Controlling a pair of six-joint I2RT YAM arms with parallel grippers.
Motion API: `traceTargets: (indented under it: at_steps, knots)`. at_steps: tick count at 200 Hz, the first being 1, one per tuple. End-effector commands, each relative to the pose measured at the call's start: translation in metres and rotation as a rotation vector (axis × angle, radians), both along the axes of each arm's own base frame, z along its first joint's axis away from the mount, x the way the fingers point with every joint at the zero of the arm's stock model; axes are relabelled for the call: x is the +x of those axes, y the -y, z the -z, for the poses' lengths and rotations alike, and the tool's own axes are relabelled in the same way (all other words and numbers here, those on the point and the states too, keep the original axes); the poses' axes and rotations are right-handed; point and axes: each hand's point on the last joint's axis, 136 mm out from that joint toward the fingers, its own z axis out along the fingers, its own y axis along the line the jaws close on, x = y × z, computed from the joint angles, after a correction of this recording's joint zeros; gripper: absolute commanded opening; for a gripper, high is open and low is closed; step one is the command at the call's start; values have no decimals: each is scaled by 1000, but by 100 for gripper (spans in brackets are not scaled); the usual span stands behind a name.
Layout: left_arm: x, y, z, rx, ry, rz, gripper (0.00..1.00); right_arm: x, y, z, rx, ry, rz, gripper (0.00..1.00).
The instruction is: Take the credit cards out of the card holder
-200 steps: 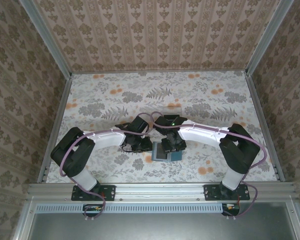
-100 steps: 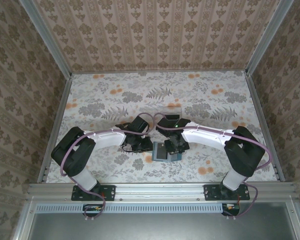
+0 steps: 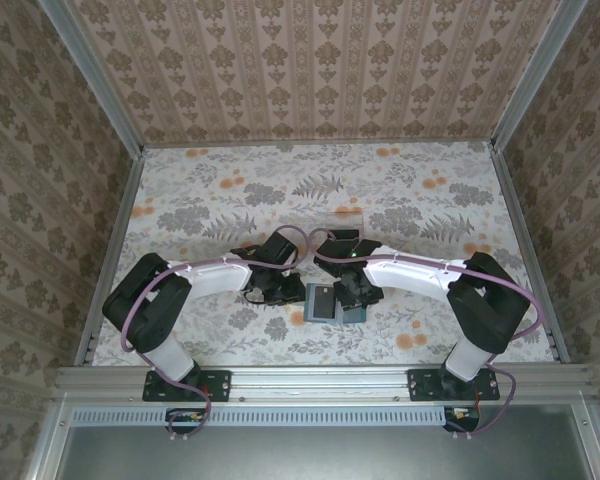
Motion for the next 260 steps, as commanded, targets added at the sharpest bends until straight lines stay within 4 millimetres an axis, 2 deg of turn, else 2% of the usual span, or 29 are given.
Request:
traceTargets:
  at_steps: [1, 77, 122, 158, 208, 260]
  knots:
    - [-14, -15, 12, 65, -52, -17, 17, -3, 20, 8, -96, -7, 3, 42]
    - [-14, -5, 3, 32, -43, -15, 18, -4, 13, 18, -48, -25, 25, 50]
    - [-13, -3, -4, 25, -37, -10, 18, -3, 1, 21, 57, -33, 46, 46]
    - [-10, -6, -19, 24, -7, -16, 18, 1, -3, 23, 82, -31, 39, 42]
    - [-5, 5, -40, -12, 31, -9, 18, 7, -4, 17, 79, -18, 10, 40]
    - [-5, 28, -38, -13, 28, 41, 19, 6, 1, -2, 70, 2, 18, 41]
